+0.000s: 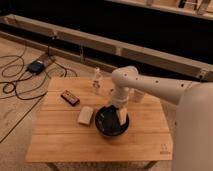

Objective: Drag the ceramic bowl in a circle

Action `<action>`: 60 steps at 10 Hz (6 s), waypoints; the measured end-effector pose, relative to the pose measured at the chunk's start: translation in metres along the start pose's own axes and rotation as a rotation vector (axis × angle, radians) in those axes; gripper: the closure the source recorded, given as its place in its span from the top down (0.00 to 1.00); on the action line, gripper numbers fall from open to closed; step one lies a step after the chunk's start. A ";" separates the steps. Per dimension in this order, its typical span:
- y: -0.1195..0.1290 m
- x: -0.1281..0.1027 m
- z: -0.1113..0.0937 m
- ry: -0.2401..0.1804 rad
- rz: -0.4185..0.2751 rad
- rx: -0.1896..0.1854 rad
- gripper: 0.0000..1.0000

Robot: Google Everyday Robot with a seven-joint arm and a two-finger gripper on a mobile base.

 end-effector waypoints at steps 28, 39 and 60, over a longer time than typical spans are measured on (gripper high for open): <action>0.118 -0.050 0.018 0.101 0.362 -0.047 0.00; 0.073 -0.020 0.028 0.120 0.308 -0.169 0.00; 0.029 -0.073 0.017 0.084 0.119 -0.208 0.00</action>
